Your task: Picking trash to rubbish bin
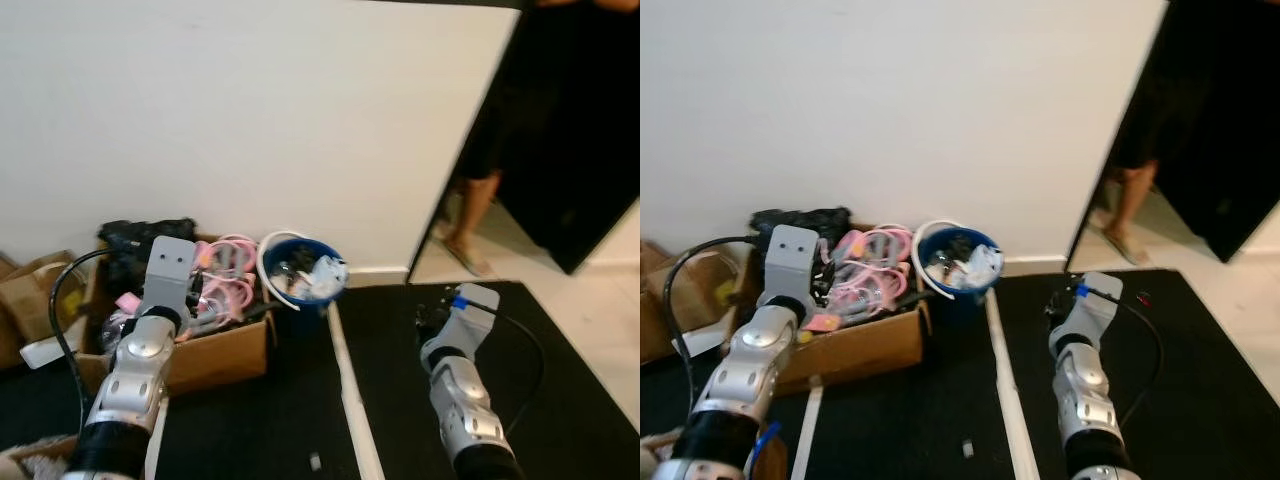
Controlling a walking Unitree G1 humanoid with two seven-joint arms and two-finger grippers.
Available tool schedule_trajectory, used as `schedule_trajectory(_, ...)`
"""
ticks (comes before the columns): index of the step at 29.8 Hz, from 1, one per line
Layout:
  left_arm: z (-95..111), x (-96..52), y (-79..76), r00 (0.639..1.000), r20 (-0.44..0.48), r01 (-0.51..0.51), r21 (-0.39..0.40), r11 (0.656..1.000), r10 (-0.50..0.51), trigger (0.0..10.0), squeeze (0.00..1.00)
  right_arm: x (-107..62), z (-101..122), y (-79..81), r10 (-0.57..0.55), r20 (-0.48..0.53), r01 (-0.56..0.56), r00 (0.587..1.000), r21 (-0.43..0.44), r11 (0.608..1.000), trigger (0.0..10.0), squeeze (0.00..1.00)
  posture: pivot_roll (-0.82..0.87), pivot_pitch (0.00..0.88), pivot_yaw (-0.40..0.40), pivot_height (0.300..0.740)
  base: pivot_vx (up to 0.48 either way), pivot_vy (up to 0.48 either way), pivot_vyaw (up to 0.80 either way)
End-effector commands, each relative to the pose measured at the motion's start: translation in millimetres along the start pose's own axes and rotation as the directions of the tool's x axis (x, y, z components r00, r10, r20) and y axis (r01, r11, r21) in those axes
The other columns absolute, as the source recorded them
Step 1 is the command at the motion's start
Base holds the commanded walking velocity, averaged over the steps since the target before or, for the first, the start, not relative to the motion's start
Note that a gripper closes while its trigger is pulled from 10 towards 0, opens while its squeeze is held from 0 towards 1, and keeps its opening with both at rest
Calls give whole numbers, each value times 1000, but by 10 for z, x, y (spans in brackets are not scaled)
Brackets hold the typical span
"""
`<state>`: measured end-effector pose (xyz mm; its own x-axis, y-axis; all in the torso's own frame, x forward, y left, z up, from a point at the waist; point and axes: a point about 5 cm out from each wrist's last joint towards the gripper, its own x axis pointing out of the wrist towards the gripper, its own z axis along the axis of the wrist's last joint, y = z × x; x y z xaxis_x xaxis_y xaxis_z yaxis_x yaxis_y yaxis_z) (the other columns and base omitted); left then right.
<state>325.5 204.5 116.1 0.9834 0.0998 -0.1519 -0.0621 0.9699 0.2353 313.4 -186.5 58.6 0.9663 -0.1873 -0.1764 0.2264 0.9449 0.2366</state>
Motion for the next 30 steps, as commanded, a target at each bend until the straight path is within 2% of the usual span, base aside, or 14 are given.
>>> schedule_trajectory(1,-37,2,-34,1000,-17,6,-6,1000,-6,10000,0,-12,-15,-21,-5,-7,5,1000,-4,1000,10000,0,-8,62,-8,740,0,0,-800)
schedule_trajectory(14,7,23,-33,1000,0,-3,-13,1000,3,10000,0,3,22,27,14,0,-14,1000,-8,1000,10000,0,-7,54,-19,740,0,0,-800)
schedule_trajectory(30,-48,-19,-90,1000,-6,4,-26,1000,-4,10000,0,-31,-5,-9,9,-7,-9,1000,-19,1000,10000,0,-16,51,-26,740,0,0,-800)
